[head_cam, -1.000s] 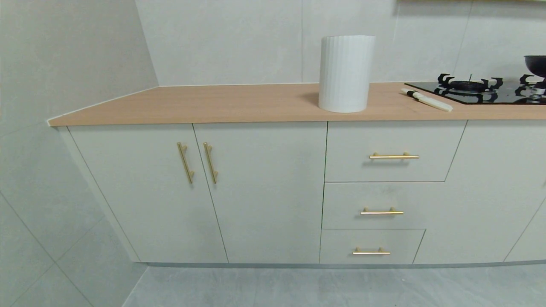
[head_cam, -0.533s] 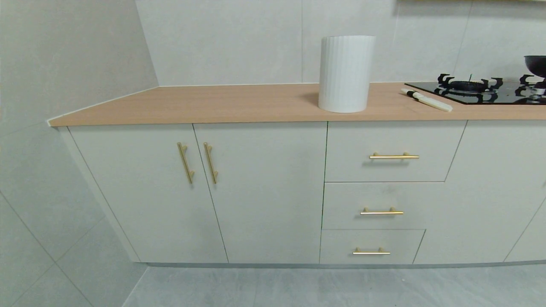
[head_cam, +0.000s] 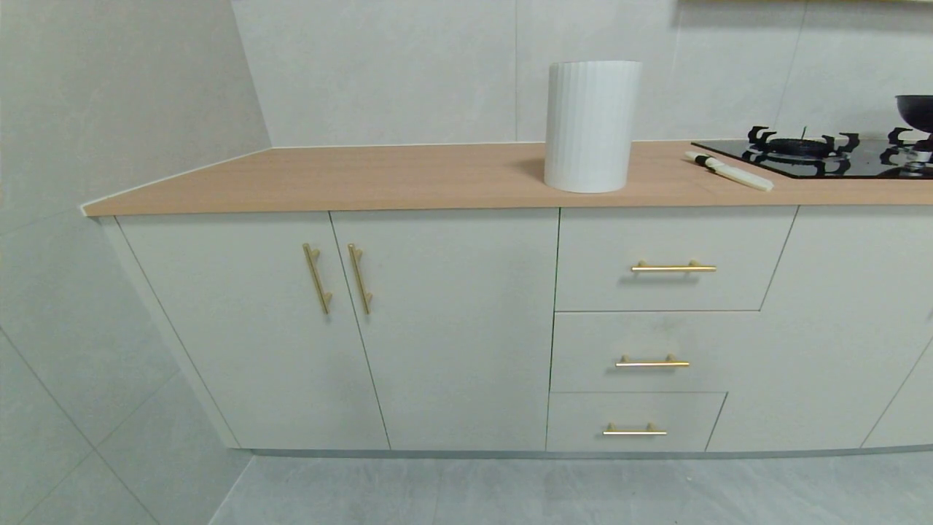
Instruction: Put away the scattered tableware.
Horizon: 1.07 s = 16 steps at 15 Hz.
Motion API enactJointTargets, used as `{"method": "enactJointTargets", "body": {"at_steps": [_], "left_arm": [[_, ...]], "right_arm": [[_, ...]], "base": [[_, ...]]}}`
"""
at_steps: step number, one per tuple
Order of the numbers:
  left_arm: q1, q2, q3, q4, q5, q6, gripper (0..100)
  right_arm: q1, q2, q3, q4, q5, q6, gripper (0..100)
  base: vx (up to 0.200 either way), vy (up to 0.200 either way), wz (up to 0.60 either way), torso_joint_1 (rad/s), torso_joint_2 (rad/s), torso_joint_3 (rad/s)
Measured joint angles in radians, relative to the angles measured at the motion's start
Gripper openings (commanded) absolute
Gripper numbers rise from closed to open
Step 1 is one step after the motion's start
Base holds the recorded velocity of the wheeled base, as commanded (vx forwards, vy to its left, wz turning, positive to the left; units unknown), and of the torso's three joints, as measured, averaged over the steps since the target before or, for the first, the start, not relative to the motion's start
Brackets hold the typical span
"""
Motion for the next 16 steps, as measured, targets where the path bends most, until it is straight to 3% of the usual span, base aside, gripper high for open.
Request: {"method": "enactJointTargets", "body": {"at_steps": [14, 16], "left_arm": [[0.0, 0.0, 0.0, 0.0, 0.0, 0.0, 100], [0.0, 0.0, 0.0, 0.0, 0.0, -0.001, 100]], "right_arm": [[0.0, 0.001, 0.0, 0.0, 0.0, 0.001, 100], [0.0, 0.001, 0.0, 0.0, 0.0, 0.001, 100]], "base": [[0.2, 0.0, 0.0, 0.004, 0.0, 0.002], [0.0, 0.0, 0.0, 0.0, 0.0, 0.0]]}}
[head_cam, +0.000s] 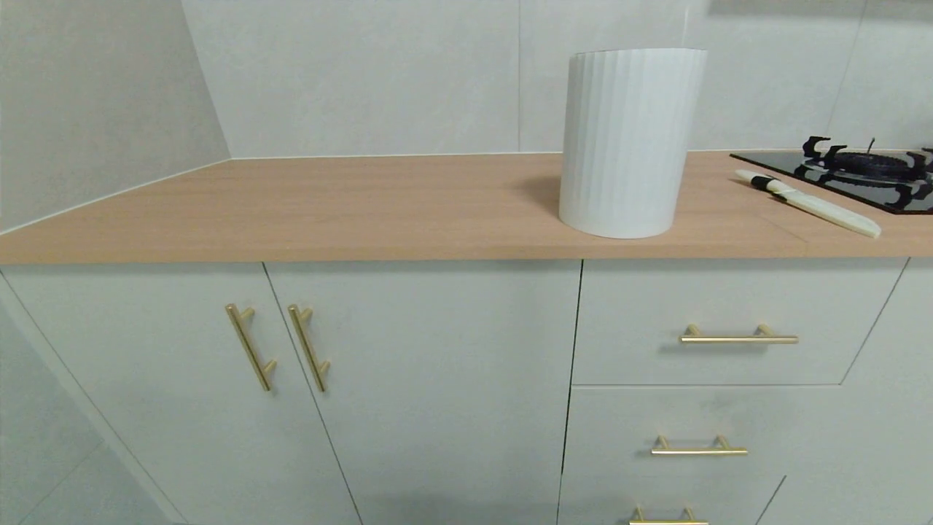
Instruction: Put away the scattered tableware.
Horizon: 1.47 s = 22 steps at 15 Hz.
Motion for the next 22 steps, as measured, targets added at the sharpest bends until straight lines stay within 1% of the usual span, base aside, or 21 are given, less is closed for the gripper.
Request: {"method": "enactJointTargets", "body": {"at_steps": [1, 3, 13, 22], "left_arm": [[0.0, 0.0, 0.0, 0.0, 0.0, 0.0, 100], [0.0, 0.0, 0.0, 0.0, 0.0, 0.0, 100], [-0.001, 0.0, 0.0, 0.0, 0.0, -0.002, 100], [0.0, 0.0, 0.0, 0.0, 0.0, -0.001, 100]], "right_arm": [[0.0, 0.0, 0.0, 0.0, 0.0, 0.0, 100], [0.0, 0.0, 0.0, 0.0, 0.0, 0.0, 100], [-0.001, 0.001, 0.0, 0.0, 0.0, 0.0, 100], [0.0, 0.001, 0.0, 0.0, 0.0, -0.001, 100]], "base": [[0.0, 0.0, 0.0, 0.0, 0.0, 0.0], [0.0, 0.0, -0.6, 0.007, 0.0, 0.005], [0.0, 0.0, 0.0, 0.0, 0.0, 0.0], [0.0, -0.2, 0.0, 0.001, 0.0, 0.004]]}}
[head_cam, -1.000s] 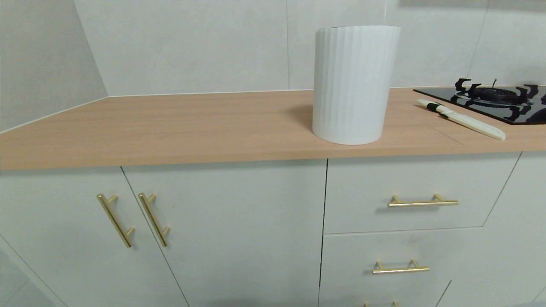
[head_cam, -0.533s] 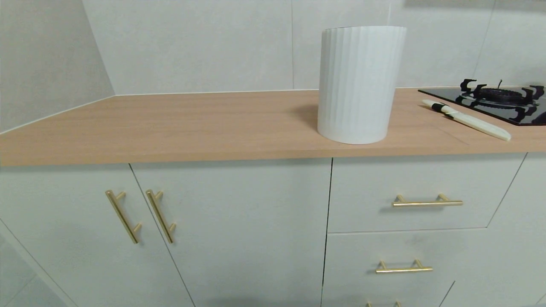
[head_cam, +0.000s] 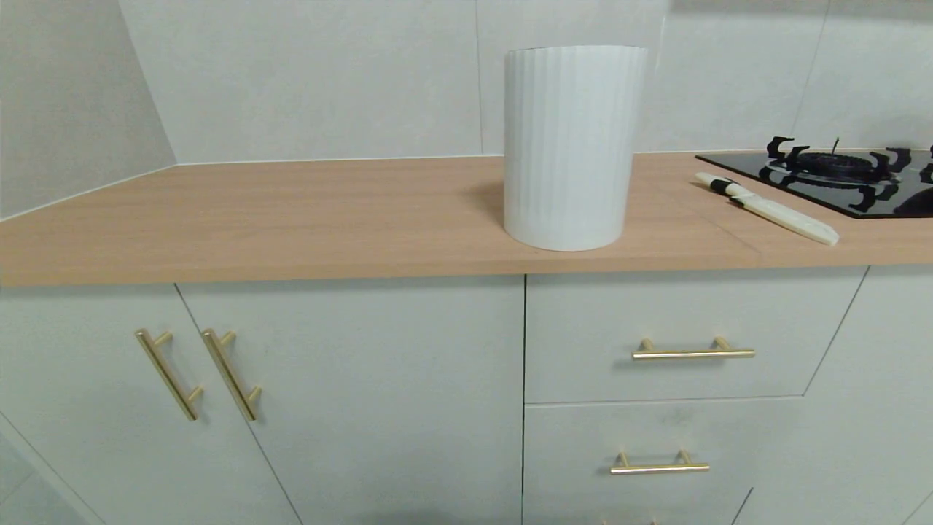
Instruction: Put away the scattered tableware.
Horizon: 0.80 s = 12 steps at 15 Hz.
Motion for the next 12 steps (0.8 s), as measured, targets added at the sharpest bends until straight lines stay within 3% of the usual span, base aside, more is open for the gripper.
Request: {"method": "enactJointTargets", "body": {"at_steps": [3, 9, 12], "left_arm": [[0.0, 0.0, 0.0, 0.0, 0.0, 0.0, 100], [-0.001, 0.0, 0.0, 0.0, 0.0, -0.001, 100], [0.0, 0.0, 0.0, 0.0, 0.0, -0.002, 100]], "right_arm": [[0.0, 0.0, 0.0, 0.0, 0.0, 0.0, 100], [-0.002, 0.0, 0.0, 0.0, 0.0, -0.001, 100], [0.0, 0.0, 0.0, 0.0, 0.0, -0.001, 100]], "base": [[0.0, -0.2, 0.0, 0.002, 0.0, 0.004], [0.0, 0.0, 0.0, 0.0, 0.0, 0.0], [0.2, 0.0, 0.0, 0.004, 0.01, -0.001]]}}
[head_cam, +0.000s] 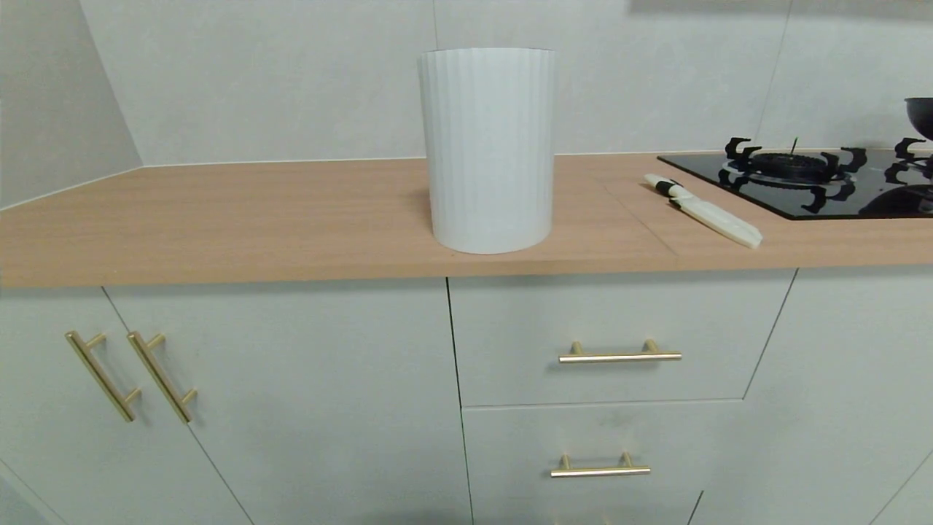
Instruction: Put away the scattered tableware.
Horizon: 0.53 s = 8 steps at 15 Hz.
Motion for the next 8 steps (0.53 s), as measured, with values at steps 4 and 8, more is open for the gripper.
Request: {"method": "enactJointTargets", "body": {"at_steps": [4, 8], "left_arm": [[-0.001, 0.0, 0.0, 0.0, 0.0, -0.001, 100], [0.0, 0.0, 0.0, 0.0, 0.001, -0.001, 100]], "right_arm": [[-0.001, 0.0, 0.0, 0.0, 0.0, 0.0, 100], [0.0, 0.0, 0.0, 0.0, 0.0, -0.001, 100]], "base": [[0.0, 0.0, 0.0, 0.0, 0.0, 0.0], [0.0, 0.0, 0.0, 0.0, 0.0, 0.0]]}}
